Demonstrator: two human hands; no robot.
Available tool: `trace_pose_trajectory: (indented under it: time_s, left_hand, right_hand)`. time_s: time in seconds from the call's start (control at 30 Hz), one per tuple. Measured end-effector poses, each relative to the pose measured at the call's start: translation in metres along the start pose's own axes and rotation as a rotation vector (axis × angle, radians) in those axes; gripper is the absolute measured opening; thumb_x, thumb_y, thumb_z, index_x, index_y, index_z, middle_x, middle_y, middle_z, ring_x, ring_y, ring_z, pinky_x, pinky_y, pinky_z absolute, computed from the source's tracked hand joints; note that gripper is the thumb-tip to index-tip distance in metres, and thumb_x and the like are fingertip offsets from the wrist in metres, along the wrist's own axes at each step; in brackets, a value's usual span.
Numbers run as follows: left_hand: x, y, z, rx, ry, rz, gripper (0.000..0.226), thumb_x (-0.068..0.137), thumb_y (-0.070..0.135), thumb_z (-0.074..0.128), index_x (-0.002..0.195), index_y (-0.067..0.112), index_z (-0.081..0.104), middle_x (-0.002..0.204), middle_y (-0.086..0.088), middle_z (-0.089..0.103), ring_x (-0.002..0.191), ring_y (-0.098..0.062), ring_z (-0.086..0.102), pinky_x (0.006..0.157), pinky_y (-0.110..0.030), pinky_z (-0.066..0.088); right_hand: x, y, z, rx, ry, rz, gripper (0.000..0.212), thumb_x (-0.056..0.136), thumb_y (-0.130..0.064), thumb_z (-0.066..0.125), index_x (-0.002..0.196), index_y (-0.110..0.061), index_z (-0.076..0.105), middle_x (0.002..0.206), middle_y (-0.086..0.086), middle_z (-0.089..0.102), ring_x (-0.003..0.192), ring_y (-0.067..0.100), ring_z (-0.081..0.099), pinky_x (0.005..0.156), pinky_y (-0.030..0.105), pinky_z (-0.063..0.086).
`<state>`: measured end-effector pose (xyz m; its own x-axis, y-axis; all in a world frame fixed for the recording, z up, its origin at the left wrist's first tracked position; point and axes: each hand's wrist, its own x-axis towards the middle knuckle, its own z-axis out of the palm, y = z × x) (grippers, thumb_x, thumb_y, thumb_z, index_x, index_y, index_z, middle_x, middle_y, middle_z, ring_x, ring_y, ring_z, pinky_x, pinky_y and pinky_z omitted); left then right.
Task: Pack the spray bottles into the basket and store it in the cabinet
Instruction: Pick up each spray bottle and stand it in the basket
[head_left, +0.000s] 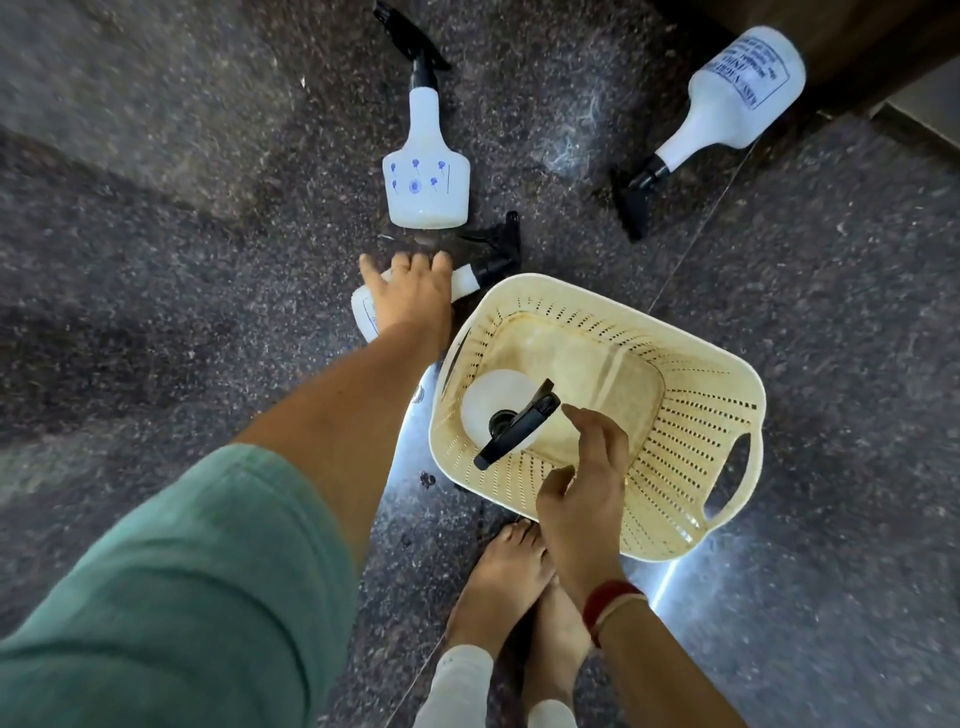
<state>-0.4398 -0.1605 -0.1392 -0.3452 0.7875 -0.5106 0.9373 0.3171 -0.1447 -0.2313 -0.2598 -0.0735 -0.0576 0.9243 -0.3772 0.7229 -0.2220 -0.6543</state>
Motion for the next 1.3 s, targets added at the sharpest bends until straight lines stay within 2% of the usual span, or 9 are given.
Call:
trace_pose_trajectory:
  time_s: [0.17,0.33,0.47,0.6,0.77,0.87,0.93,1.07,1.3]
  left_hand:
    - [-0.022,-0.022,0.010,-0.216,0.040,-0.081,0.040,0.093,0.024,0.050,0.129,0.011,0.037,0.129,-0.009,0.052,0.124,-0.031,0.043,0.109,-0.056,0.026]
    - [-0.050,-0.051,-0.020,-0.451,0.242,-0.189,0.032,0.098,0.025,0.044,0.120,0.003,0.041,0.123,-0.016,0.054,0.119,-0.035,0.047,0.101,-0.054,0.035]
    - [-0.068,-0.050,-0.072,-0.675,0.467,-0.198,0.035,0.098,0.027,0.046,0.117,-0.002,0.045,0.115,-0.019,0.056,0.109,-0.038,0.050,0.090,-0.051,0.039]
    - [-0.093,-0.026,-0.126,-0.826,0.601,0.133,0.029,0.096,0.025,0.051,0.116,0.005,0.050,0.105,-0.008,0.059,0.096,-0.027,0.054,0.082,-0.042,0.042]
    - [-0.118,0.033,-0.142,-0.848,0.263,0.439,0.010,0.091,0.010,0.048,0.098,0.008,0.055,0.091,-0.016,0.058,0.093,-0.028,0.056,0.084,-0.044,0.044]
    - [-0.205,0.081,-0.094,-0.562,-0.112,0.493,0.022,0.083,0.014,0.043,0.098,0.000,0.050,0.067,-0.029,0.060,0.086,-0.014,0.069,0.081,-0.024,0.053]
    - [-0.203,0.094,-0.089,-0.482,-0.266,0.514,0.040,0.089,0.009,0.040,0.118,-0.018,0.042,0.109,-0.046,0.055,0.112,-0.017,0.061,0.095,-0.024,0.044]
    - [-0.122,0.060,-0.131,-0.828,0.176,0.337,0.068,0.076,0.036,0.074,0.133,0.012,0.046,0.138,-0.011,0.042,0.127,-0.028,0.043,0.103,-0.038,0.038]
    - [-0.163,0.038,-0.067,-0.427,-0.159,0.098,0.078,0.071,0.060,0.068,0.131,0.021,0.035,0.116,-0.005,0.049,0.106,-0.029,0.052,0.078,-0.040,0.048]
  right_hand:
    - [0.000,-0.008,-0.015,0.103,0.077,0.061,0.060,0.069,0.017,0.049,0.123,-0.009,0.053,0.122,0.002,0.041,0.109,0.004,0.041,0.086,-0.007,0.026]
    - [0.003,-0.041,-0.036,0.254,0.138,0.088,0.051,0.079,0.004,0.051,0.123,-0.022,0.053,0.122,-0.008,0.043,0.119,0.014,0.048,0.106,0.035,0.041]
    - [0.020,-0.097,-0.060,0.452,0.029,0.017,0.034,0.088,-0.025,0.057,0.122,-0.025,0.054,0.119,-0.016,0.050,0.109,0.001,0.056,0.096,0.029,0.048]
    - [0.040,-0.158,-0.090,0.621,-0.186,-0.033,0.063,0.078,-0.049,0.065,0.134,-0.027,0.046,0.127,-0.011,0.054,0.108,-0.007,0.055,0.079,0.010,0.047]
    - [0.058,-0.194,-0.129,0.540,-0.168,0.007,0.061,0.059,-0.066,0.067,0.107,-0.030,0.056,0.109,0.003,0.066,0.096,0.009,0.065,0.083,0.035,0.055]
    - [0.068,-0.179,-0.148,0.626,-0.058,0.112,0.018,0.076,-0.034,0.074,0.080,-0.018,0.067,0.068,0.004,0.065,0.057,0.012,0.061,0.054,0.026,0.052]
    - [0.068,-0.161,-0.155,0.667,0.038,0.204,0.022,0.082,-0.016,0.068,0.060,-0.018,0.064,0.055,0.001,0.061,0.045,0.015,0.058,0.045,0.023,0.050]
    - [0.056,-0.130,-0.153,0.682,0.111,0.291,0.020,0.086,-0.008,0.060,0.067,-0.016,0.060,0.059,-0.001,0.058,0.045,0.018,0.062,0.048,0.027,0.054]
    - [0.050,-0.091,-0.126,0.656,0.162,0.390,0.012,0.079,-0.011,0.057,0.073,-0.020,0.062,0.067,0.000,0.060,0.049,0.017,0.065,0.051,0.028,0.055]
